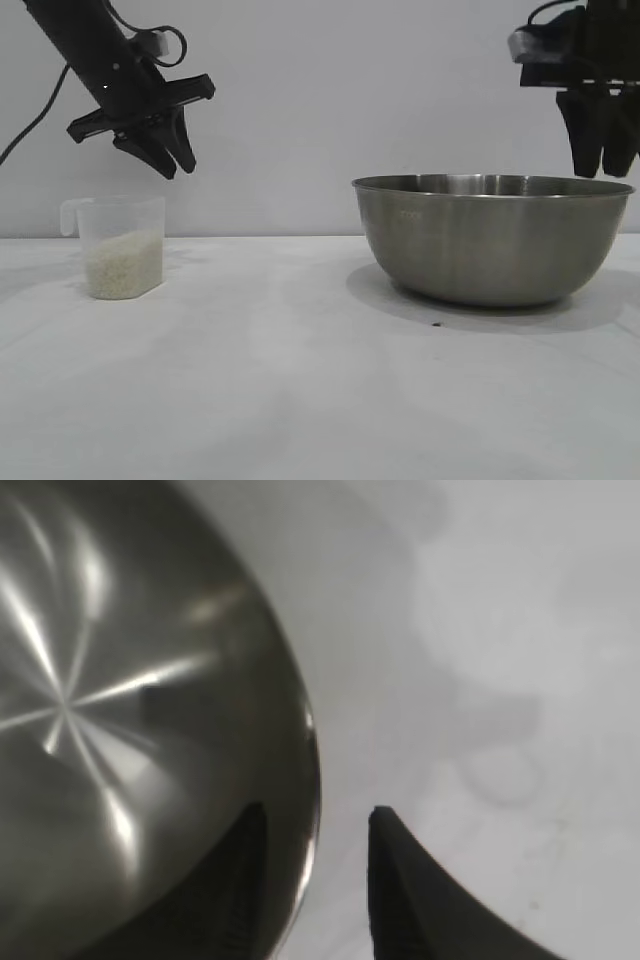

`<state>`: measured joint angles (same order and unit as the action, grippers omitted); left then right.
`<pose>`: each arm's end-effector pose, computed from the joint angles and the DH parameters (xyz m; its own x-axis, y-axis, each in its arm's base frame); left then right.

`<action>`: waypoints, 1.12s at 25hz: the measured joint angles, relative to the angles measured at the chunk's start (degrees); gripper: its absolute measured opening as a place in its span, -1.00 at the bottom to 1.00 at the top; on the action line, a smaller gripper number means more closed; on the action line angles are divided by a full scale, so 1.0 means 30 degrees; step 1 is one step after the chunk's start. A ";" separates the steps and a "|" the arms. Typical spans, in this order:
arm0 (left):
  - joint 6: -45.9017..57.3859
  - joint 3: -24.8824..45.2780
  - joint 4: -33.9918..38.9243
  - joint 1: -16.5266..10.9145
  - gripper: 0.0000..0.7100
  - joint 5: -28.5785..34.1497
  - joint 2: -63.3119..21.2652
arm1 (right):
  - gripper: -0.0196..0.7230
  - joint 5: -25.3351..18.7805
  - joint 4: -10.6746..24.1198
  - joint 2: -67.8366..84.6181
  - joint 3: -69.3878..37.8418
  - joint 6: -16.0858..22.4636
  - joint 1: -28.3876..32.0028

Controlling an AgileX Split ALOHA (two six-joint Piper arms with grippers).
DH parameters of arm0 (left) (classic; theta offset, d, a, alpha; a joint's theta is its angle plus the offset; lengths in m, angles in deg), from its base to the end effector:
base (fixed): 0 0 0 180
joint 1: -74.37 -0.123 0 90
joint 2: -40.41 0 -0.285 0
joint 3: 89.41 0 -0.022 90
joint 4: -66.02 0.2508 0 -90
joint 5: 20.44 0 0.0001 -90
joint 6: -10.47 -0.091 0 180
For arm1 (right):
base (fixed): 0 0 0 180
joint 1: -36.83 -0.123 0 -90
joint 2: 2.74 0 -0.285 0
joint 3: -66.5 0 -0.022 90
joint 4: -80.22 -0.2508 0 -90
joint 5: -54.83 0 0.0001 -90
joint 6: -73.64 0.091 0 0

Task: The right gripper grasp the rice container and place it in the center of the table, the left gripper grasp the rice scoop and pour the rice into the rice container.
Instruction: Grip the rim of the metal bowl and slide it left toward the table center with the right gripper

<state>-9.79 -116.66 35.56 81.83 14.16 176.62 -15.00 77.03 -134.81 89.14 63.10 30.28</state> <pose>0.4987 -0.0918 0.1930 -0.7826 0.0087 -0.6225 0.2341 0.9306 -0.2813 0.4325 0.0544 0.1810 -0.9611 -0.2752 -0.0218 -0.2760 0.9599 0.0493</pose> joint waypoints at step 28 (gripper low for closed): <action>0.0000 0.0000 0.0011 0.0000 -0.57 0.1291 -0.1781 | 0.18 0.2690 -0.0873 0.2734 -0.0767 -0.0086 -0.4856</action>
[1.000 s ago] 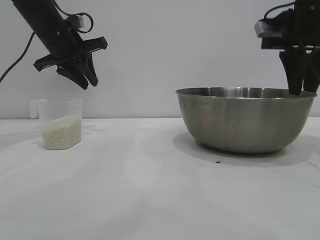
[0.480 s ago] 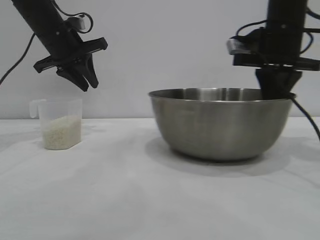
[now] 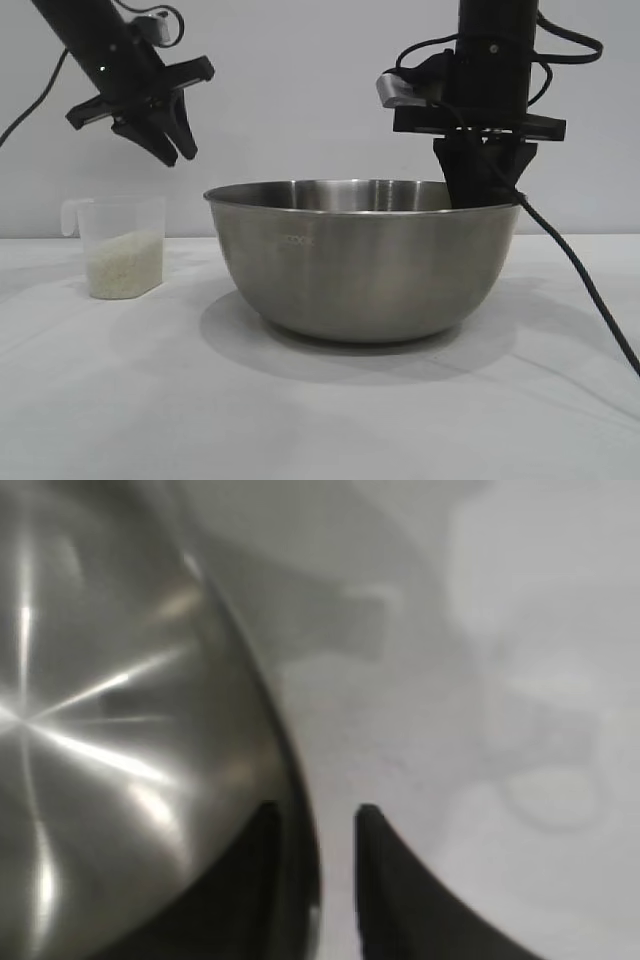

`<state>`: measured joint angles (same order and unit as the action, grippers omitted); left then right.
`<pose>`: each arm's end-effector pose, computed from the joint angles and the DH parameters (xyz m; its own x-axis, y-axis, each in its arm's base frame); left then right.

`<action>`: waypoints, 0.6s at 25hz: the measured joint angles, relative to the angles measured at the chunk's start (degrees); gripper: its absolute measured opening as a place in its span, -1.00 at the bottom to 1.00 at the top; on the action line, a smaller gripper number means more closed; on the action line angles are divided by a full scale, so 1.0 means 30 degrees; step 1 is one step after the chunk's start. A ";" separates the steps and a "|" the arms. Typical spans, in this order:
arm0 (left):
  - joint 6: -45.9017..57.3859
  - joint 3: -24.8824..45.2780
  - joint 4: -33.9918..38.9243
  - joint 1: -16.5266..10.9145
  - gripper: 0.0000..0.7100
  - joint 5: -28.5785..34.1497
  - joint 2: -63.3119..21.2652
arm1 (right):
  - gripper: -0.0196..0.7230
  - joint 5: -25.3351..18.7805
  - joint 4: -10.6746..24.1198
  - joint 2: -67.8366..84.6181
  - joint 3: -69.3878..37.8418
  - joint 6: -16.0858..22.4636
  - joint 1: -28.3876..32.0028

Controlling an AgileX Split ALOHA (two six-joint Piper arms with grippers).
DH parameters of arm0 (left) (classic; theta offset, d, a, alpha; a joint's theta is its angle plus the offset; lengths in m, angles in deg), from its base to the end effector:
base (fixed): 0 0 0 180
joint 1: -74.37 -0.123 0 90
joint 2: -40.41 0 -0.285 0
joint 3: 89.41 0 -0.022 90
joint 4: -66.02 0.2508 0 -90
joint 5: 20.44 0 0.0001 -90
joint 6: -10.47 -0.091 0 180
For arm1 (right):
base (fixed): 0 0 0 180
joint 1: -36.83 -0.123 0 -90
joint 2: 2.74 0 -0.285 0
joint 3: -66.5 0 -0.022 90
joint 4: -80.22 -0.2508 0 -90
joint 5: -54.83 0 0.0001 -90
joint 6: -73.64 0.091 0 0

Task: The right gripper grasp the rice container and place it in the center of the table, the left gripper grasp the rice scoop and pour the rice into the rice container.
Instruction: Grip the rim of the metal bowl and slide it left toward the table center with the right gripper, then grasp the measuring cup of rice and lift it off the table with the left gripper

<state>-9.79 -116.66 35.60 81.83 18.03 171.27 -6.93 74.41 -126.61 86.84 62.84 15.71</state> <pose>0.4852 -0.0925 0.2367 -0.7606 0.0257 -0.6487 0.2742 0.9184 -0.2851 0.3991 0.1628 0.2347 -0.8397 -0.4737 -0.2655 -0.5026 0.8631 0.0495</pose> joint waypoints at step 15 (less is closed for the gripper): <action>-0.3905 0.4619 -0.1751 0.0000 -0.57 -0.3872 -0.3778 | 0.10 1.3089 -0.4422 1.5325 -1.8602 -0.5132 -0.0502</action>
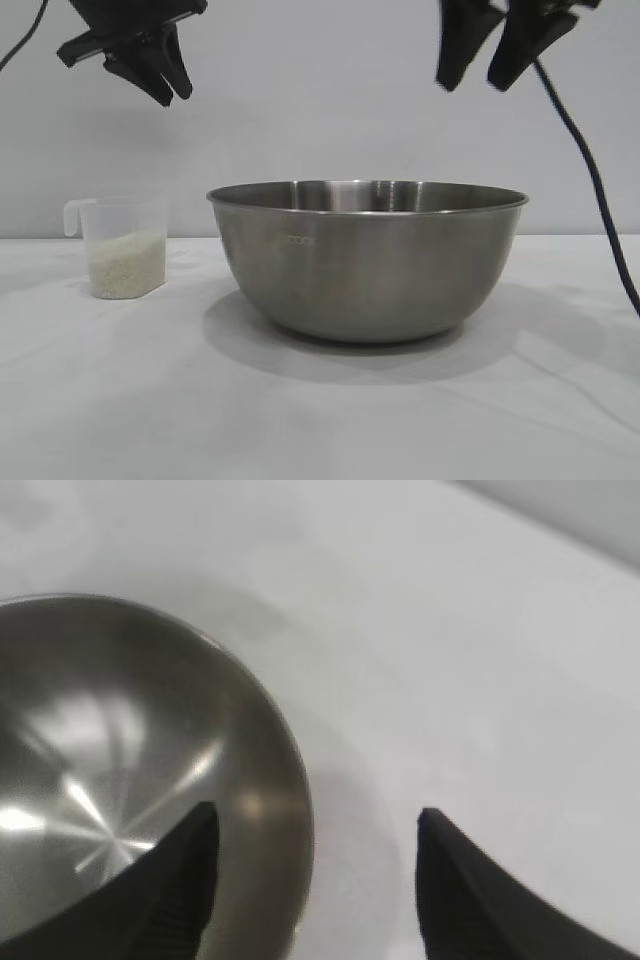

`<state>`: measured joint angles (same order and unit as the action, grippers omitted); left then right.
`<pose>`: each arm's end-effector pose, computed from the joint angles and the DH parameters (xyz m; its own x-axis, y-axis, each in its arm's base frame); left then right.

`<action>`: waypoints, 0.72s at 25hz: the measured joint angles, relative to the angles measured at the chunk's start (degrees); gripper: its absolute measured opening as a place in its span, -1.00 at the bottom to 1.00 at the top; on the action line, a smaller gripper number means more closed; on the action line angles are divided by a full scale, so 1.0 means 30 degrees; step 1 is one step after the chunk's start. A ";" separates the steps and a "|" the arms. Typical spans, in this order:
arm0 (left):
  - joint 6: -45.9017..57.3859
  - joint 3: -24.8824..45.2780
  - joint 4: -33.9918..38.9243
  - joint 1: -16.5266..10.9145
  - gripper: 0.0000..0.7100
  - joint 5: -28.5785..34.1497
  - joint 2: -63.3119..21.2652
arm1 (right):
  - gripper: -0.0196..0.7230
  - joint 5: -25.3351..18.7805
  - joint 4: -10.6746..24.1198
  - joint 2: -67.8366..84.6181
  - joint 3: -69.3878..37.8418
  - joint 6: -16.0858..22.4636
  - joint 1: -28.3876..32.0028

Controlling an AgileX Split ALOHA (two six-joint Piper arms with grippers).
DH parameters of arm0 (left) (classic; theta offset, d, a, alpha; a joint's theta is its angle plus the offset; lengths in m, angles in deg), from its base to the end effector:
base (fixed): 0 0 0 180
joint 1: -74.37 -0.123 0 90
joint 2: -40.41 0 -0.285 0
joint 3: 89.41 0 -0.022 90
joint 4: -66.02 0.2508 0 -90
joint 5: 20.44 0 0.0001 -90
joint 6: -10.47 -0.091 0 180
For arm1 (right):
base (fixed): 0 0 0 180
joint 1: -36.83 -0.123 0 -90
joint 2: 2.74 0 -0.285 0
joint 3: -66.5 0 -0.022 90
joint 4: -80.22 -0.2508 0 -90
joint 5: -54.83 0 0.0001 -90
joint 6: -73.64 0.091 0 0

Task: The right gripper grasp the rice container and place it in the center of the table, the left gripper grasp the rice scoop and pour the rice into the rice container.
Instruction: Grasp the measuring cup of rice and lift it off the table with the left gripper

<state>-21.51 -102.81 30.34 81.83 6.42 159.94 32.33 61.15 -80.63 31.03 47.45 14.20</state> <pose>0.4492 -0.0831 0.2677 -0.6209 0.0701 -0.7808 0.3226 0.9306 -0.1731 0.2201 0.1041 0.2588 -0.5742 -0.3978 -0.7155 -0.5544 0.8320 -0.0177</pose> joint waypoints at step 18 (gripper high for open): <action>-1.7031 1.1186 -0.9581 0.3252 -0.57 -0.7974 -0.5466 | 0.10 -1.0167 -0.1395 1.0150 -0.3042 0.1179 0.0000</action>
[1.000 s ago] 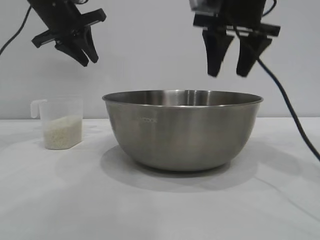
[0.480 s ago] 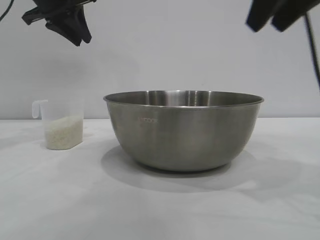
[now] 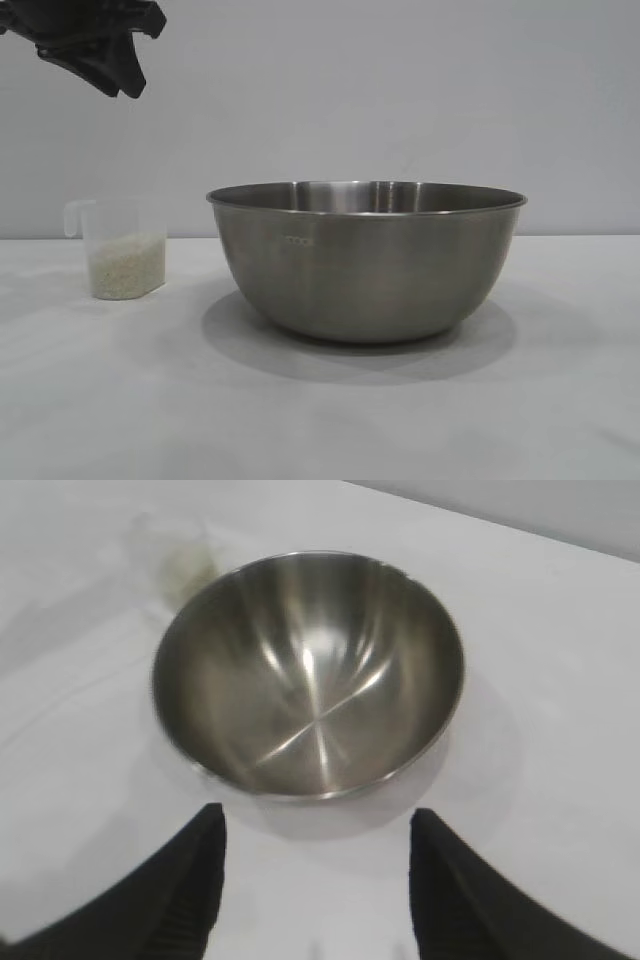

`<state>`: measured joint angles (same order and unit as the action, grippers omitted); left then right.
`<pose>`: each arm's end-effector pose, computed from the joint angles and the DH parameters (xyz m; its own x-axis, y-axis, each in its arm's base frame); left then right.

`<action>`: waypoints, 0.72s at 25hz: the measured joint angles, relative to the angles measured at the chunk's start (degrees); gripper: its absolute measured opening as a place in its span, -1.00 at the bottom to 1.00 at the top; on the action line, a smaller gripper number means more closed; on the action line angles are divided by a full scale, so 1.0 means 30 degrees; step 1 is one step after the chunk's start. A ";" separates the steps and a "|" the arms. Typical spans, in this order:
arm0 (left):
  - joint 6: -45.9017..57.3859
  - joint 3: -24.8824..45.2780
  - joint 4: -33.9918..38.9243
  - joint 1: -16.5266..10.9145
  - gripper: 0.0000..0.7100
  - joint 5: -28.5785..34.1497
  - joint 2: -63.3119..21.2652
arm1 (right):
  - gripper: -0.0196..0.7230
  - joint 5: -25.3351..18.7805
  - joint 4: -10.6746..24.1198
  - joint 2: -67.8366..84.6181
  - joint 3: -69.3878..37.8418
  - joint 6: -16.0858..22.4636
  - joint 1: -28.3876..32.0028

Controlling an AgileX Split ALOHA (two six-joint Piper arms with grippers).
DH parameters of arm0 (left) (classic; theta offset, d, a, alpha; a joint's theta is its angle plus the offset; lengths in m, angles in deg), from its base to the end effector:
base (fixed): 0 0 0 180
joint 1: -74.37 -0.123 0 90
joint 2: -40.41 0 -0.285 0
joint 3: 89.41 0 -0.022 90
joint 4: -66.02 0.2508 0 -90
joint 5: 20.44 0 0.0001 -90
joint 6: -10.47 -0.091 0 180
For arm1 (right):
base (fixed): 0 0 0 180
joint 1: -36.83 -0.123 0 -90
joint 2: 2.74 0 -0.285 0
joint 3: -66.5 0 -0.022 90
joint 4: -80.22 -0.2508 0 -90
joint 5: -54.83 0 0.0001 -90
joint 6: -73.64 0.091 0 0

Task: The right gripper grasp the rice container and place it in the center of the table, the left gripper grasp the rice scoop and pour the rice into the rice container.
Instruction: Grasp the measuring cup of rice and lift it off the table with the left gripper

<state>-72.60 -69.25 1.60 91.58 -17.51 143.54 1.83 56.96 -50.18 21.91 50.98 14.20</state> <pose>0.3439 -0.1110 0.2297 -0.4070 0.4610 -0.7886 0.4879 0.8396 0.2390 0.0913 0.0692 0.2773 -0.6497 -0.4167 -0.6358 -0.6403 0.7508 0.1622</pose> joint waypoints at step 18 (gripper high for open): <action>0.3578 0.4279 -0.2954 -0.0038 -0.57 -0.3121 -0.1345 | 0.10 0.1279 0.4933 0.6503 -0.2306 0.6933 0.0000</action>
<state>-61.87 -56.41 -7.26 91.47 -26.87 139.50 5.67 71.76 -30.67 14.99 71.78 14.20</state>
